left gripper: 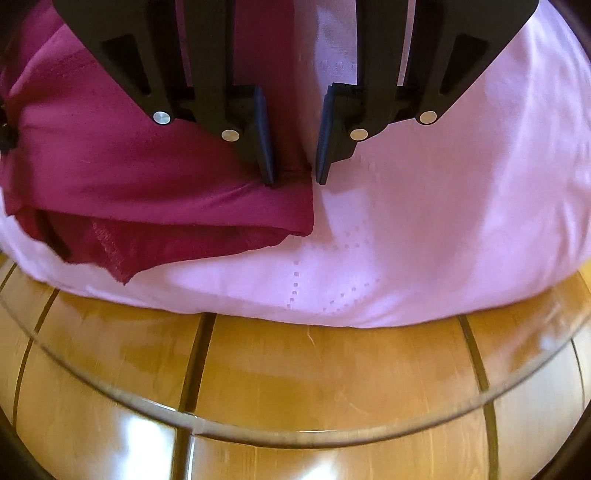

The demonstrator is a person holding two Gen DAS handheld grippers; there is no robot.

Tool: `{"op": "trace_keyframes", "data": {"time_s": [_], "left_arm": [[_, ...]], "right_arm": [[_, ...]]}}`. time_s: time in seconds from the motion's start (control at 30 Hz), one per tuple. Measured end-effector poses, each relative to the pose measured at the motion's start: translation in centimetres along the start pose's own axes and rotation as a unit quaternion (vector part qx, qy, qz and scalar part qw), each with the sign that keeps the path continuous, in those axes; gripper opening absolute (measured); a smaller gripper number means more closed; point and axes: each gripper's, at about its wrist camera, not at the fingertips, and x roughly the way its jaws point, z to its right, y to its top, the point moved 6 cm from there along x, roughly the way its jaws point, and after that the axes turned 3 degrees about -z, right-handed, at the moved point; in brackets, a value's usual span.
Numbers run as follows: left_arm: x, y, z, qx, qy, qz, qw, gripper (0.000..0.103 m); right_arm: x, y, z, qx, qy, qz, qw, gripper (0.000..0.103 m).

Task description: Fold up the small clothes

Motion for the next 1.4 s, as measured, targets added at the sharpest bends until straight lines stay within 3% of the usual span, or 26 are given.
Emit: {"op": "trace_keyframes", "data": {"time_s": [0.1,0.23,0.33,0.43,0.53,0.87,0.93,0.97,1.03,1.13,1.4], "left_arm": [[-2.5,0.0,-0.3,-0.012,0.022,0.022,0.9994,0.022],[-7.2,-1.8,2.5,0.015,-0.041,0.059,0.9973,0.022],[-7.7,-4.3,4.5,0.044,-0.068,0.046,0.9956,0.022],[-5.3,-6.5,5.2,0.068,-0.044,0.023,0.9964,0.023],[-5.0,-6.4,4.5,0.04,-0.061,0.02,0.9971,0.023],[-9.9,-8.3,3.9,0.022,-0.053,0.042,0.9975,0.024],[-11.2,-8.9,3.4,0.012,-0.059,0.046,0.9971,0.037],[-11.8,-9.1,3.2,0.008,-0.061,0.052,0.9968,0.038],[-13.1,-9.7,2.7,0.007,-0.058,0.061,0.9965,0.038],[-14.4,-10.6,2.2,0.005,-0.059,0.063,0.9962,0.038],[-16.3,-12.7,0.7,0.0,-0.058,0.064,0.9962,0.038]], "right_arm": [[0.1,0.0,0.0,0.001,0.001,0.0,1.0,0.069],[0.0,-0.1,-0.1,0.001,0.001,0.0,1.0,0.069],[0.0,0.0,-0.1,0.002,0.002,0.001,1.0,0.069],[0.1,0.0,-0.1,0.004,0.005,0.001,1.0,0.07],[0.0,-0.1,0.0,0.006,0.007,0.001,1.0,0.07],[0.0,-0.1,0.1,0.008,0.009,-0.001,1.0,0.07],[0.0,0.0,0.0,0.006,0.005,-0.002,1.0,0.071],[-0.1,0.1,0.0,0.004,0.001,-0.004,1.0,0.071],[-0.2,0.3,-0.3,-0.005,-0.016,-0.009,1.0,0.073],[-0.9,0.2,-0.6,-0.016,-0.035,-0.018,0.999,0.084],[-5.5,-2.1,-0.7,-0.019,-0.02,-0.027,0.999,0.092]]}}
